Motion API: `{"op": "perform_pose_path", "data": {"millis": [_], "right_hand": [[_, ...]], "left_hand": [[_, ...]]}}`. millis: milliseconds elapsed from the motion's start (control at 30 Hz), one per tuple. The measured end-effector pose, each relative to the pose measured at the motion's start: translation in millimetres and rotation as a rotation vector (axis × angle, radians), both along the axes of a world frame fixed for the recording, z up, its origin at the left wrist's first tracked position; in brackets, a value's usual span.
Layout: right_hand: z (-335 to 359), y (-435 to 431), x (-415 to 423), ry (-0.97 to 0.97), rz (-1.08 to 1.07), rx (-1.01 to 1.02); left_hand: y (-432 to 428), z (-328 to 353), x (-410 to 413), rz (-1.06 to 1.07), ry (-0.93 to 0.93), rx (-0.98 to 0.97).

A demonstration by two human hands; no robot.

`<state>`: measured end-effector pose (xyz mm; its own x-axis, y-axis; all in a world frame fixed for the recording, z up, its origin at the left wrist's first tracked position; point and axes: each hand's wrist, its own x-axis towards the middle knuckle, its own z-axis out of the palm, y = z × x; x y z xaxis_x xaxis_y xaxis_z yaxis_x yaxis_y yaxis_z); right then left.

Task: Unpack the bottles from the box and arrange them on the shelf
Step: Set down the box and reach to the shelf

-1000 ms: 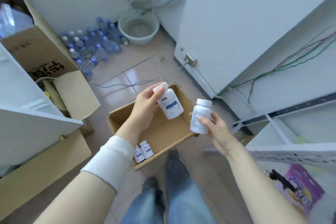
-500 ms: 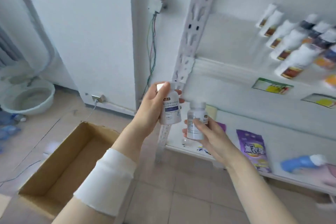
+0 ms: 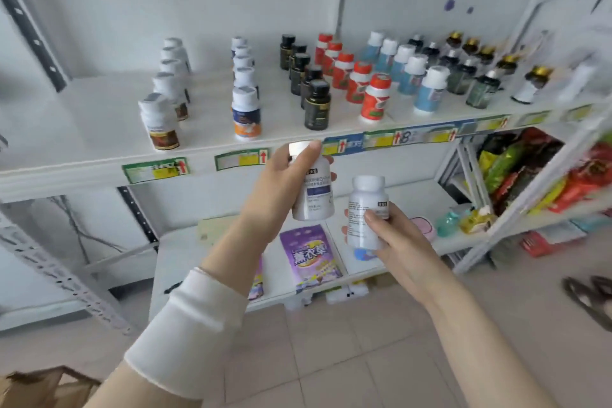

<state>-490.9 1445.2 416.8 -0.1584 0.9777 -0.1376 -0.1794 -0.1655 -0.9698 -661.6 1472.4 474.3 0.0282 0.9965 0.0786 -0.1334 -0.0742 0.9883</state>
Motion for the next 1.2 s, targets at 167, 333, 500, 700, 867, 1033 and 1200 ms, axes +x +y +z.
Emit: {"op": "perform_pose_path", "data": {"millis": [167,333,500,700,867,1033,1200], "right_hand": [[4,31,94,0.001,-0.144,0.046],[23,95,182,-0.051,-0.208,0.104],[47,167,259,-0.07,-0.293,0.142],[75,240,360,-0.098,-0.368,0.175],[96,305,454,-0.111,-0.369,0.244],[121,370,541,-0.112,-0.213,0.302],[136,443,595,-0.175,-0.119,0.309]], "left_hand": [[53,8,101,-0.121,0.027,0.0],[126,25,189,-0.2,0.037,0.06],[204,49,265,-0.26,0.024,0.074],[290,75,361,-0.33,0.119,0.075],[351,93,442,-0.361,0.187,0.144],[401,102,509,-0.244,0.287,0.227],[458,115,563,-0.129,0.406,0.251]]}}
